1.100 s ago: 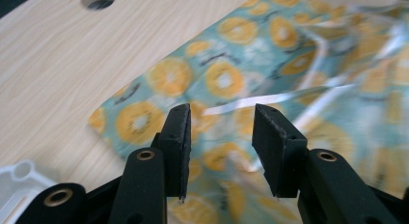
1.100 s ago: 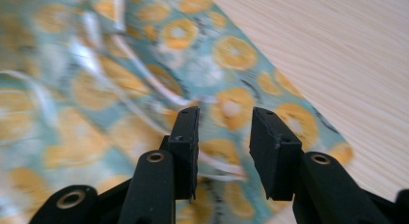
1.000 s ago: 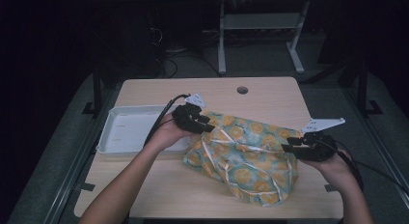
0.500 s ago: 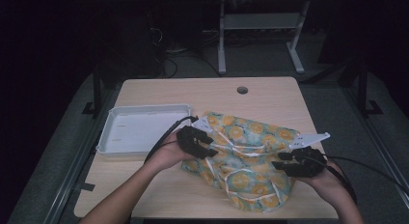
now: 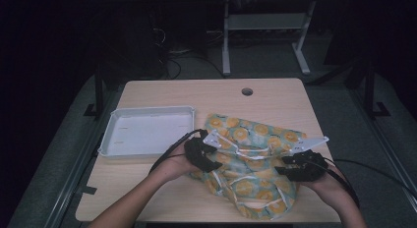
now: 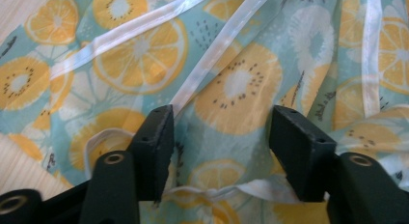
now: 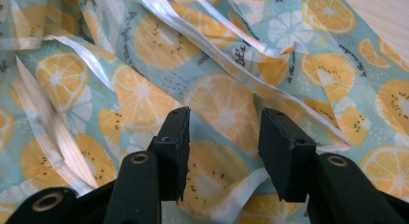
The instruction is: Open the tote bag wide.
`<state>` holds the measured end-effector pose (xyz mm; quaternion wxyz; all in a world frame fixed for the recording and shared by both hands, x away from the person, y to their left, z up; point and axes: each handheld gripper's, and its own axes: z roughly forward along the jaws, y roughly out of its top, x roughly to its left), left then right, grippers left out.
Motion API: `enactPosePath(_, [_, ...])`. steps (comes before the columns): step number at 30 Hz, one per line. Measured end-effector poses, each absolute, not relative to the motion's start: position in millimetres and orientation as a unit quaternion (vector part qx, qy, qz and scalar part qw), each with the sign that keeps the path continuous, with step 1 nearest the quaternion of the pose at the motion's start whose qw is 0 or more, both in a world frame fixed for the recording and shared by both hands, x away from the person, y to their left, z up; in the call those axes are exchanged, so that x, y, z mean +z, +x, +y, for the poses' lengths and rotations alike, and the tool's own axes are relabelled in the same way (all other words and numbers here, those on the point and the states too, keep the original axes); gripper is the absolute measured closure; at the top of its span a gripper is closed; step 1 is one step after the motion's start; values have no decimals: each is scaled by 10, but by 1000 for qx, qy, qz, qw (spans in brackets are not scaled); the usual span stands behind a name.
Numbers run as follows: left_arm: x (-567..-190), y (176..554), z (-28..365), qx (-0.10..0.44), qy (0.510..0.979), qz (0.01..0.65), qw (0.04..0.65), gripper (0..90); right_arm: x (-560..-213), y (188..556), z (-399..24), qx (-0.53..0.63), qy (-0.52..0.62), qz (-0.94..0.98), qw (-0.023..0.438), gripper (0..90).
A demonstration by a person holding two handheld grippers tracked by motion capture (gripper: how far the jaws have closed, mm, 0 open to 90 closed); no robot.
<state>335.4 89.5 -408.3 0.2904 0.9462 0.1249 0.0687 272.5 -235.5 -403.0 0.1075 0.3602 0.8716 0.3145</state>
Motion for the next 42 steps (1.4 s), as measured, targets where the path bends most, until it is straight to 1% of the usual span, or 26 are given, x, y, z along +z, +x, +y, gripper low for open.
enactPosePath(1, [-4074, 3354, 910, 71, 946, 126, 291, 455, -4038, 2724, -2356, 315, 362, 871, 107, 535])
enactPosePath(3, [-4054, 3360, 941, 70, 943, 130, 298, 593, -4042, 2719, -2360, 315, 362, 871, 106, 535])
enactPosePath(6, [-4028, 3379, 979, 64, 940, 129, 308, 734, -4042, 2718, -2367, 316, 362, 870, 107, 535])
enactPosePath(8, [-4018, 3392, 997, 56, 942, 122, 307, 850, -4039, 2719, -2367, 316, 361, 871, 108, 535])
enactPosePath(9, [-4023, 3392, 997, 52, 941, 124, 310, 894, -4035, 2716, -2364, 315, 362, 871, 108, 535])
enactPosePath(13, [-4019, 3427, 1012, 44, 942, 124, 309, 900, -4028, 2722, -2357, 318, 358, 871, 110, 532])
enactPosePath(15, [-4008, 3433, 1026, 34, 939, 130, 316, 900, -4018, 2716, -2348, 318, 362, 870, 107, 527])
enactPosePath(17, [-3992, 3411, 1032, 31, 935, 135, 328, 900, -4011, 2723, -2340, 323, 360, 868, 113, 527])
enactPosePath(18, [-3988, 3395, 1030, 35, 932, 137, 333, 859, -4004, 2728, -2335, 324, 359, 868, 112, 527])
enactPosePath(19, [-3985, 3376, 1028, 46, 931, 139, 334, 763, -3998, 2734, -2326, 326, 358, 868, 113, 527])
enactPosePath(20, [-3981, 3370, 1032, 50, 935, 132, 325, 706, -3998, 2744, -2313, 327, 359, 867, 115, 527])
enactPosePath(22, [-4000, 3369, 1031, 54, 936, 129, 323, 690, -4003, 2776, -2285, 326, 361, 867, 111, 530])
enactPosePath(25, [-4067, 3380, 1018, 53, 939, 145, 308, 584, -4037, 2848, -2250, 326, 367, 866, 100, 562])
enactPosePath(28, [-4122, 3374, 1015, 56, 943, 151, 292, 500, -4100, 2896, -2229, 316, 373, 868, 88, 602])
enactPosePath(30, [-4144, 3383, 1018, 56, 949, 145, 273, 483, -4103, 2899, -2248, 324, 377, 864, 78, 655])
enactPosePath(31, [-4158, 3388, 1017, 56, 949, 146, 273, 483, -4102, 2896, -2254, 324, 377, 864, 77, 699])
enactPosePath(32, [-4172, 3389, 1015, 53, 949, 149, 273, 505, -4100, 2890, -2256, 323, 377, 864, 78, 733])
enactPosePath(36, [-4200, 3406, 1012, 48, 954, 145, 258, 649, -4100, 2873, -2248, 320, 370, 869, 75, 846])
enactPosePath(38, [-4205, 3407, 1011, 46, 956, 142, 255, 721, -4098, 2869, -2239, 320, 362, 872, 78, 874])
enactPosePath(40, [-4199, 3406, 1014, 43, 957, 135, 252, 825, -4091, 2862, -2228, 318, 355, 876, 83, 890])
enactPosePath(42, [-4186, 3412, 1021, 39, 957, 134, 253, 886, -4078, 2856, -2231, 322, 354, 874, 81, 894])
